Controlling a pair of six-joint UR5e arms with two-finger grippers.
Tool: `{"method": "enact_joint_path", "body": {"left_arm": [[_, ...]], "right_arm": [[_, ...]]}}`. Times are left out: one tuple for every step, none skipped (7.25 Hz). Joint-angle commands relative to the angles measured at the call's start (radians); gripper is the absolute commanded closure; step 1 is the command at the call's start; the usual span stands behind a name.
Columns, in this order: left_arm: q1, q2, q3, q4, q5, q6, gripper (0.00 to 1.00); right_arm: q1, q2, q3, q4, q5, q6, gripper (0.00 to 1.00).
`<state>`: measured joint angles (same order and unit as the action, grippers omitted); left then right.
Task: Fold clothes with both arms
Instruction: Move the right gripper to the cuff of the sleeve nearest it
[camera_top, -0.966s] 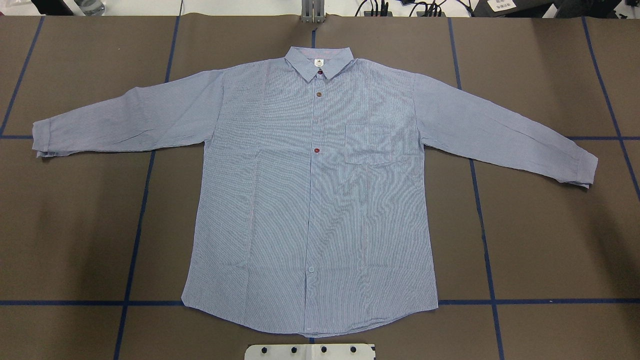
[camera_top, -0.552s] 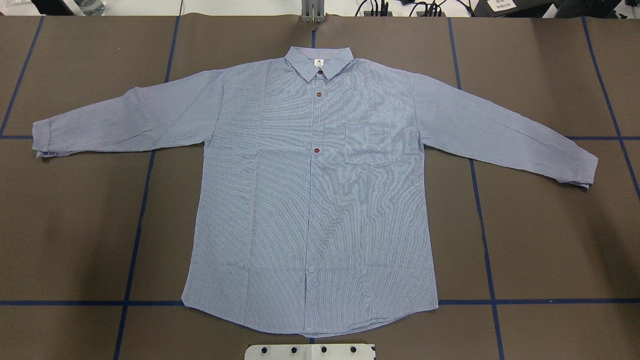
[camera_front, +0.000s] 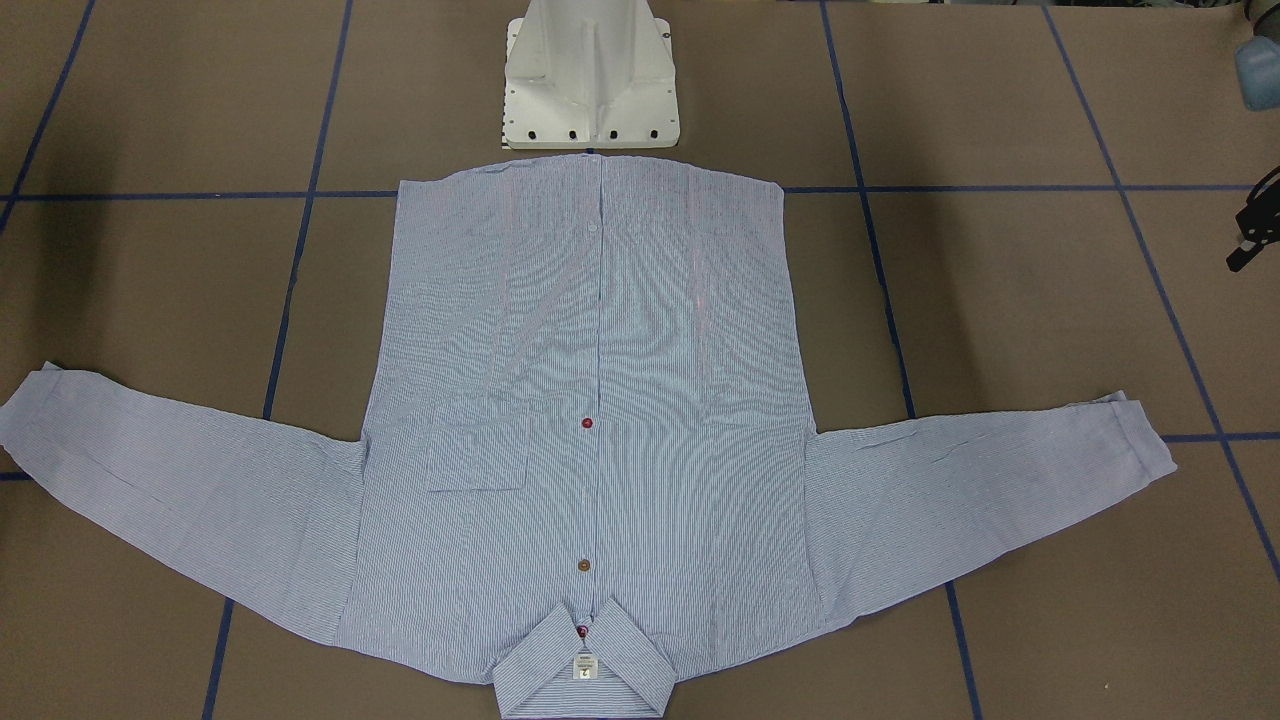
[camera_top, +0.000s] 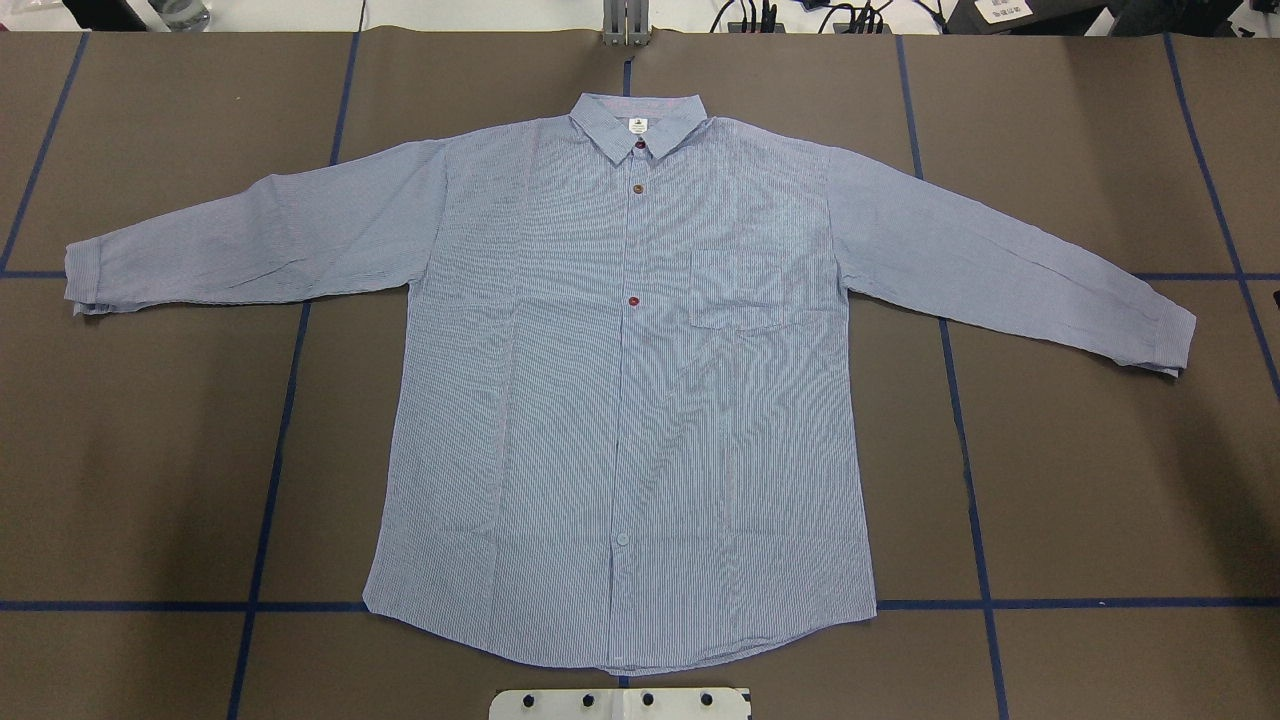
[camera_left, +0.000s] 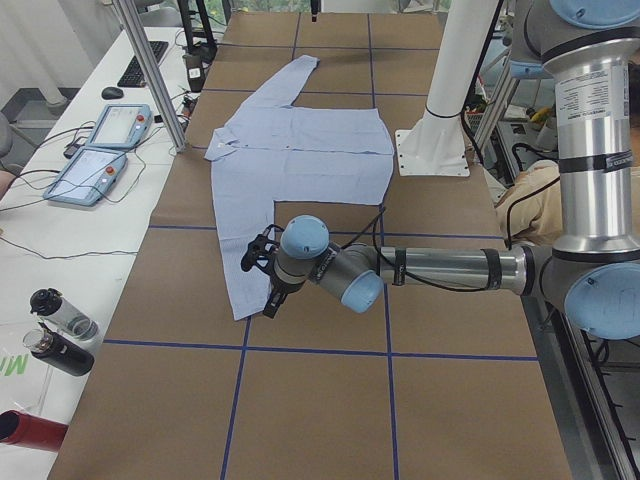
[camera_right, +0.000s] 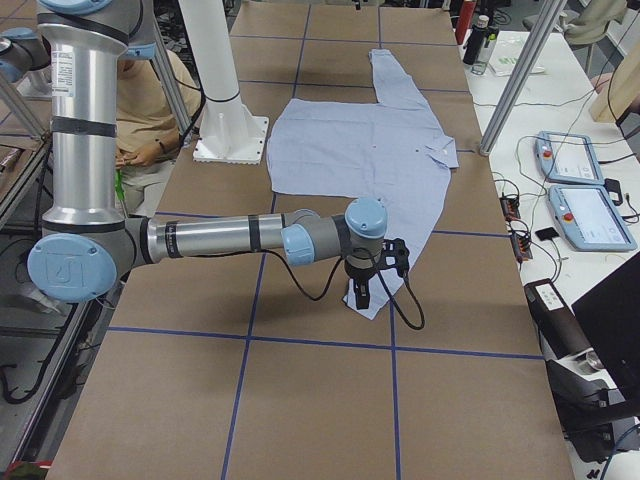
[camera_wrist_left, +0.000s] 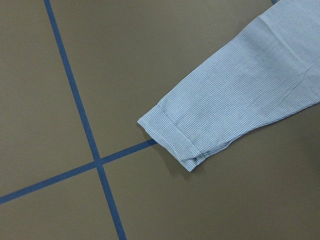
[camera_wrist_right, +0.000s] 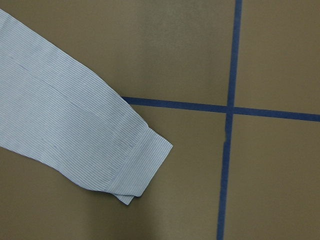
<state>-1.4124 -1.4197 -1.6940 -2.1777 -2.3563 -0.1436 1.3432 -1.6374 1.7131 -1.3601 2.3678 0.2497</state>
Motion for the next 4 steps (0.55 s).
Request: {"method": "enact_joint_path", "body": {"left_arm": [[0.001, 0.001, 0.002, -0.001, 0.003, -0.001, 0.00], [0.001, 0.001, -0.001, -0.001, -0.001, -0.002, 0.00], [0.001, 0.001, 0.000, -0.001, 0.000, -0.002, 0.00], [0.001, -0.001, 0.000, -0.001, 0.000, -0.002, 0.00]], "right_arm": [[-0.102, 0.005, -0.077, 0.187, 0.016, 0.255, 0.00], [-0.111, 0.005, -0.160, 0.366, 0.016, 0.373, 0.00], [-0.154, 0.007, -0.221, 0.501, 0.007, 0.528, 0.01], [-0.201, 0.013, -0.248, 0.580, -0.074, 0.650, 0.01]]}}
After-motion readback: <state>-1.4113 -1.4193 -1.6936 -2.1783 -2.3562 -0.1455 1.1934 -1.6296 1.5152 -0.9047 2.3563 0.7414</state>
